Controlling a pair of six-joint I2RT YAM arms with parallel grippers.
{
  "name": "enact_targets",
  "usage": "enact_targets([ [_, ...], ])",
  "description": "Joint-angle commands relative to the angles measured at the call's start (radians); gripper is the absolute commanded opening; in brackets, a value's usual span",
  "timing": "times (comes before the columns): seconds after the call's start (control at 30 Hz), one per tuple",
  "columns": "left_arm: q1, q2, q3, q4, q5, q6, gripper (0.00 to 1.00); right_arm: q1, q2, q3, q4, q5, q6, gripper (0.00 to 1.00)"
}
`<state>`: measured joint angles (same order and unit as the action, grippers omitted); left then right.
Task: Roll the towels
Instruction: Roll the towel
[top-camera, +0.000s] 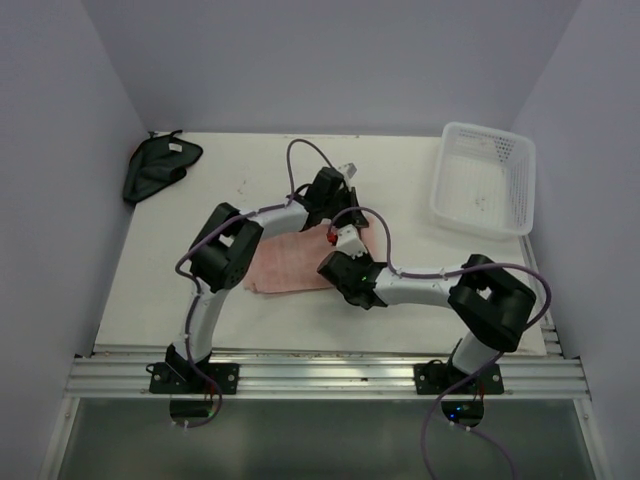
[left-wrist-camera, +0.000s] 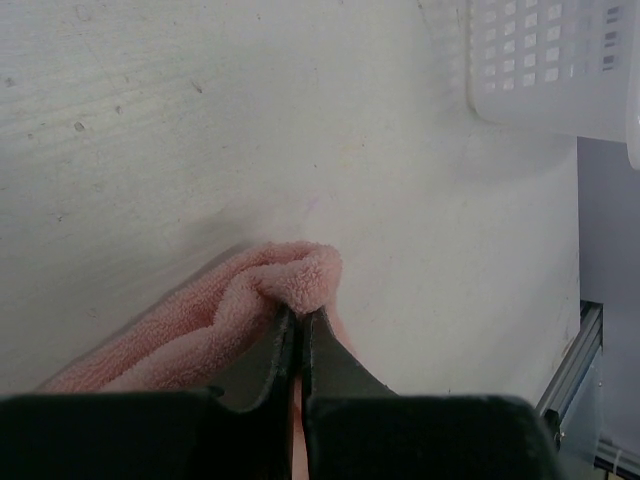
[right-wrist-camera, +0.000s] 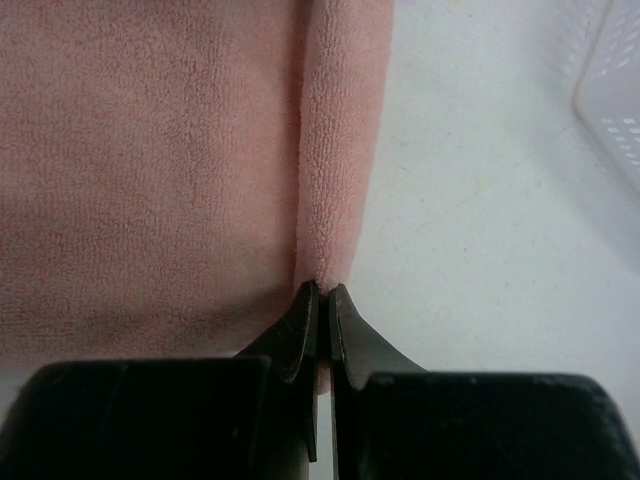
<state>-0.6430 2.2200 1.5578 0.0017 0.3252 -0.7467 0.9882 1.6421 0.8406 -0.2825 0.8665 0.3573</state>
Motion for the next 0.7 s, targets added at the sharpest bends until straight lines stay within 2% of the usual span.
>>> enact_targets([
  [0.0, 0.048, -0.074, -0.011, 0.126, -0.086, 0.035, 0.00, 0.029, 0.034, 0.025, -0.089, -0.009, -0.006, 0.00],
  [0.47, 0.060, -0.052, -0.025, 0.110, -0.093, 0.089, 0.00, 0.089, 0.240, 0.158, -0.167, 0.031, -0.040, 0.00],
  [0.67, 0.071, -0.108, -0.105, 0.130, -0.141, 0.102, 0.00, 0.089, 0.288, 0.183, -0.176, 0.011, -0.052, 0.00],
])
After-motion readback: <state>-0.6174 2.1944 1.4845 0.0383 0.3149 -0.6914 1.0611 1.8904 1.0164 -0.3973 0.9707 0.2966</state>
